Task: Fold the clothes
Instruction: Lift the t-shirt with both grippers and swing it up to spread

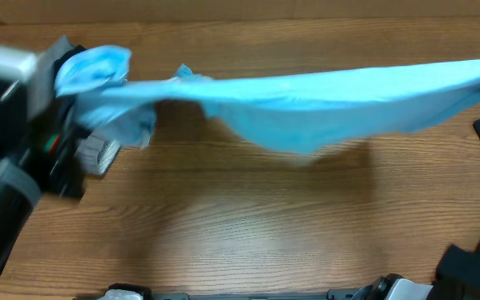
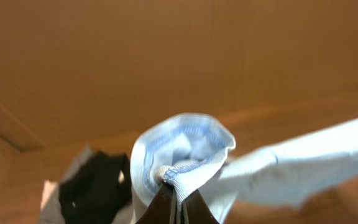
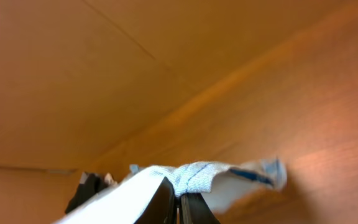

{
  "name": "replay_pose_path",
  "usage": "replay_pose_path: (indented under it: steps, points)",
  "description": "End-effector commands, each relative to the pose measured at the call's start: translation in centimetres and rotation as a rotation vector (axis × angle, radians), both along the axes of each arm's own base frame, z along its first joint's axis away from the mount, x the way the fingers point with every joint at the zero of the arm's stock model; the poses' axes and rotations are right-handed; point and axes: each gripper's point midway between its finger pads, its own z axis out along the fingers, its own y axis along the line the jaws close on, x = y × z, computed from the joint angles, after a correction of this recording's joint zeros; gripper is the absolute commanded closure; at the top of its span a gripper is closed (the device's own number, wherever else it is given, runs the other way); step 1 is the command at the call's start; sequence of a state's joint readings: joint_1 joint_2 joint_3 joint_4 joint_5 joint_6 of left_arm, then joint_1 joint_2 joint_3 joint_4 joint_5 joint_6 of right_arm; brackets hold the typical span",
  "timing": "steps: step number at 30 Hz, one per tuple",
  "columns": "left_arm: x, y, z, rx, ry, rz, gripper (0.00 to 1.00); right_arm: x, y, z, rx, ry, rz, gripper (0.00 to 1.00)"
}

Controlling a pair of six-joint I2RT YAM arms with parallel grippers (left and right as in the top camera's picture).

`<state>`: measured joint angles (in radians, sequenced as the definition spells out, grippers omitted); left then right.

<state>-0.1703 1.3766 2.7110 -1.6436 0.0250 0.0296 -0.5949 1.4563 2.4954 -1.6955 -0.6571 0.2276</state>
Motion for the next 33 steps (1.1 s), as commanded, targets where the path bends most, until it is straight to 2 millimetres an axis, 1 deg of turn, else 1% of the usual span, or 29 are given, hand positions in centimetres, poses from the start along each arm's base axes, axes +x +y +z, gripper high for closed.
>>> replay_pose_path:
  steps: [1,5,7,9,10,12,14,16,18,21,22,23,25,26,27,28,29,30,32,33]
  points:
    - [-3.8,0.9,2.3,-0.002,-0.119,0.008,0.96,-2.9,1.7,3.0,-0.046,-0.107,-0.025,0.96]
    - [-7.4,2.3,3.5,-0.023,-0.205,0.059,0.96,-5.3,3.1,4.8,-0.086,-0.182,-0.049,0.96]
    - [-8.5,2.6,3.6,-0.027,-0.226,0.067,0.96,-6.1,3.6,5.2,-0.1,-0.202,-0.05,0.96]
    - [-8.7,2.7,3.6,-0.035,-0.225,0.068,0.96,-6.2,3.7,5.3,-0.102,-0.206,-0.049,0.96]
    - [-8.4,2.6,3.4,-0.033,-0.213,0.069,0.96,-6.2,3.7,5.2,-0.1,-0.204,-0.049,0.96]
    - [-6.9,2.6,2.6,-0.026,-0.166,0.081,0.96,-5.6,3.3,4.8,-0.084,-0.185,-0.051,0.96]
    - [-4.4,2.2,1.3,-0.011,-0.088,0.084,0.96,-4.6,2.6,4.1,-0.063,-0.151,-0.051,0.96]
    - [-0.8,1.7,-0.6,0.013,0.01,0.092,0.96,-3.1,1.6,3.1,-0.035,-0.106,-0.05,0.96]
    - [3.3,1.0,-2.1,0.033,0.083,0.094,0.96,-1.1,0.3,1.9,-0.002,-0.057,-0.049,0.96]
    - [10.8,-0.5,-4.5,0.06,0.157,0.074,0.96,3.3,-1.8,0.2,0.049,-0.006,-0.017,0.96]
    - [13.7,-1.1,-5.4,0.073,0.173,0.061,0.96,5.2,-2.7,-0.4,0.068,0.007,-0.01,0.96]
    - [16.2,-1.5,-6.3,0.077,0.184,0.061,0.96,7.0,-3.3,-0.9,0.079,0.012,0.0,0.96]
    - [20.5,-2.3,-7.8,0.081,0.189,0.06,0.96,10.5,-4.3,-2.2,0.117,0.025,0.015,0.96]
    - [22.3,-2.6,-8.3,0.079,0.184,0.057,0.96,12.5,-4.5,-2.7,0.144,0.02,0.044,0.96]
    - [24.0,-3.3,-8.6,0.069,0.168,0.04,0.96,14.0,-4.2,-2.8,0.162,-0.002,0.09,0.96]
    - [25.1,-3.9,-8.5,0.06,0.145,0.011,0.96,15.3,-3.9,-2.6,0.186,-0.033,0.142,0.96]
    - [25.7,-4.6,-7.8,0.052,0.11,-0.02,0.96,16.3,-3.5,-2.1,0.209,-0.069,0.193,0.96]
    - [25.9,-5.0,-6.7,0.046,0.067,-0.046,0.96,17.0,-3.2,-1.3,0.235,-0.113,0.241,0.96]
    - [25.5,-5.3,-3.4,0.049,-0.049,-0.071,0.96,17.4,-3.1,0.9,0.24,-0.203,0.294,0.96]
    - [24.8,-5.1,-1.2,0.049,-0.113,-0.066,0.96,17.2,-3.3,2.4,0.241,-0.249,0.301,0.96]
